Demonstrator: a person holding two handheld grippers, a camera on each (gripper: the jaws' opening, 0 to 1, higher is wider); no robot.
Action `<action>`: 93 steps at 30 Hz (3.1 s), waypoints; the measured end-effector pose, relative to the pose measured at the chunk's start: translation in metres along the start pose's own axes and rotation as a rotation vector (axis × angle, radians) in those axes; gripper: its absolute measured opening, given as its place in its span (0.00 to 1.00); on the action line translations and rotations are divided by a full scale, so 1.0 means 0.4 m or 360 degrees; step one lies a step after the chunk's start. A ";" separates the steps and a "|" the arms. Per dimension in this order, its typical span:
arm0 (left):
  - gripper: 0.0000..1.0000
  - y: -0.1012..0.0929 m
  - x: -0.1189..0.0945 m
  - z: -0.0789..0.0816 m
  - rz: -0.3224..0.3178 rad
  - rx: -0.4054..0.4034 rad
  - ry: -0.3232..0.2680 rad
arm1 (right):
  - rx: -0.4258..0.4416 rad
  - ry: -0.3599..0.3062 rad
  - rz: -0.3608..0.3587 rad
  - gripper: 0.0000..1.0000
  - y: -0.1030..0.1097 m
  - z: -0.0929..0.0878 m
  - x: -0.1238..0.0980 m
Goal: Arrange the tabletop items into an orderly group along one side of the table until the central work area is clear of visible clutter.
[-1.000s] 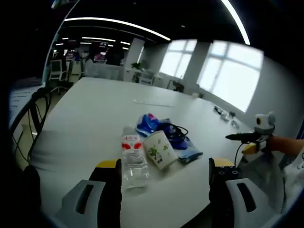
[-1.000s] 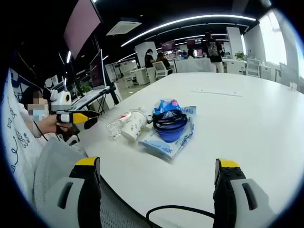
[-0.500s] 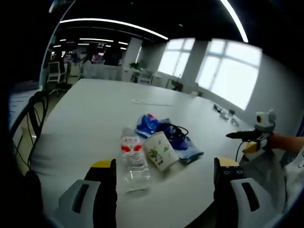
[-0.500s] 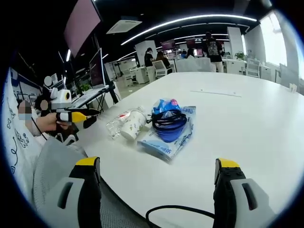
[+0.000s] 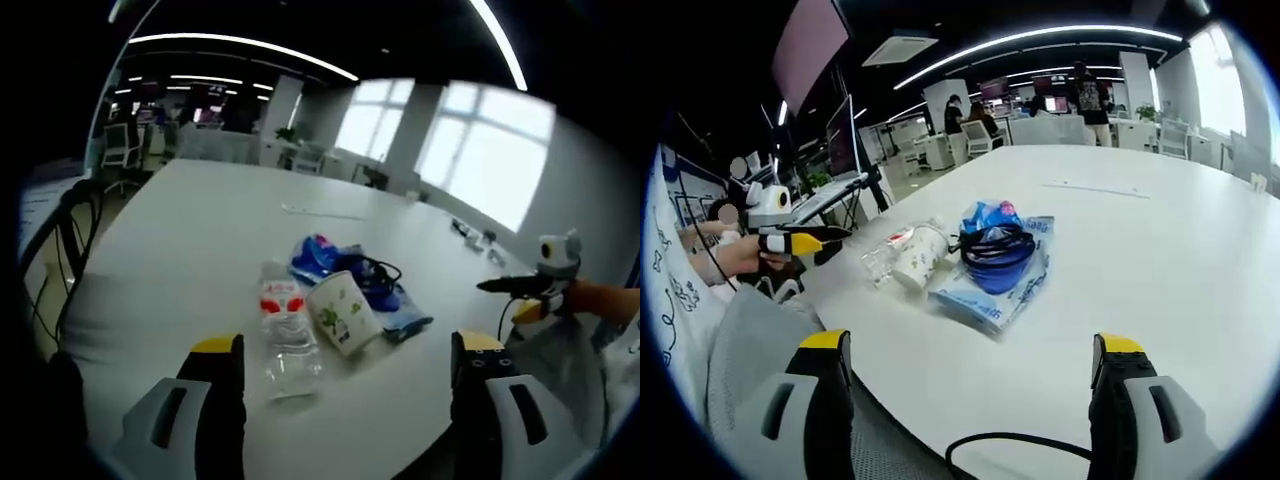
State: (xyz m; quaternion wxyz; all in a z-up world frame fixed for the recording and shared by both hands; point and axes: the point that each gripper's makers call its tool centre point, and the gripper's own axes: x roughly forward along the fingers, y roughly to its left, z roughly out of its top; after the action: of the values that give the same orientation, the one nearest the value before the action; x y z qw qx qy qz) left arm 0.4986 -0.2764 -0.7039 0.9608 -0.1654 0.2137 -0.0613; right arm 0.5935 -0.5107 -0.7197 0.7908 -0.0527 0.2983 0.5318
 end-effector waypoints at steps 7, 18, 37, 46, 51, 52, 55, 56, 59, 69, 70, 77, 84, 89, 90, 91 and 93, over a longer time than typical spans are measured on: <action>0.79 -0.001 0.007 0.002 -0.0006 0.0008 0.0002 | 0.0024 -0.0003 0.0001 0.95 -0.009 0.011 0.011; 0.70 -0.010 0.038 0.008 -0.0041 -0.0011 0.0019 | 0.0064 -0.0023 -0.0020 0.83 -0.024 0.031 0.021; 0.56 0.001 0.123 0.073 -0.0119 -0.0036 0.0048 | 0.0167 -0.0051 -0.0060 0.64 -0.046 0.086 0.057; 0.48 -0.013 0.194 0.117 -0.0188 -0.0055 0.0053 | 0.0250 -0.0054 -0.0062 0.56 -0.051 0.113 0.100; 0.43 -0.028 0.247 0.136 -0.0242 -0.0028 0.0100 | 0.0281 -0.0050 -0.0057 0.53 -0.051 0.140 0.131; 0.43 -0.029 0.255 0.138 -0.0250 -0.0024 0.0108 | 0.0264 -0.0048 -0.0054 0.53 -0.050 0.144 0.136; 0.40 -0.031 0.281 0.143 -0.0270 -0.0017 0.0131 | 0.0253 -0.0035 -0.0060 0.52 -0.055 0.151 0.154; 0.39 -0.031 0.292 0.145 -0.0278 -0.0018 0.0140 | 0.0274 -0.0027 -0.0058 0.51 -0.059 0.151 0.161; 0.36 -0.030 0.321 0.143 -0.0294 -0.0024 0.0176 | 0.0324 -0.0024 -0.0060 0.48 -0.068 0.154 0.177; 0.32 -0.015 0.433 0.120 -0.0309 -0.0007 0.0311 | 0.0406 -0.0030 -0.0086 0.41 -0.085 0.160 0.240; 0.33 -0.015 0.440 0.118 -0.0312 -0.0020 0.0322 | 0.0413 -0.0026 -0.0092 0.40 -0.087 0.158 0.243; 0.27 -0.014 0.480 0.087 -0.0302 -0.0089 0.0433 | 0.0489 -0.0005 -0.0149 0.35 -0.116 0.146 0.269; 0.28 -0.015 0.511 0.071 -0.0301 -0.0123 0.0489 | 0.0581 -0.0004 -0.0151 0.33 -0.128 0.135 0.287; 0.26 -0.002 0.523 0.055 -0.0274 -0.0152 0.0546 | 0.0654 0.0009 -0.0144 0.30 -0.132 0.125 0.303; 0.25 -0.002 0.525 0.052 -0.0272 -0.0143 0.0551 | 0.0659 0.0009 -0.0141 0.29 -0.131 0.124 0.307; 0.25 0.001 0.527 0.046 -0.0266 -0.0140 0.0568 | 0.0678 0.0015 -0.0140 0.28 -0.130 0.120 0.309; 0.26 0.004 0.529 0.038 -0.0261 -0.0143 0.0589 | 0.0697 0.0017 -0.0127 0.28 -0.126 0.117 0.314</action>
State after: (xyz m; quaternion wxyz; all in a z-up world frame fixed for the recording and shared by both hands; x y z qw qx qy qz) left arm 0.6960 -0.3105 -0.7738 0.8886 -0.2111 0.3750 -0.1591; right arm 0.6890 -0.4121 -0.7596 0.8024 0.1056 0.4084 0.4223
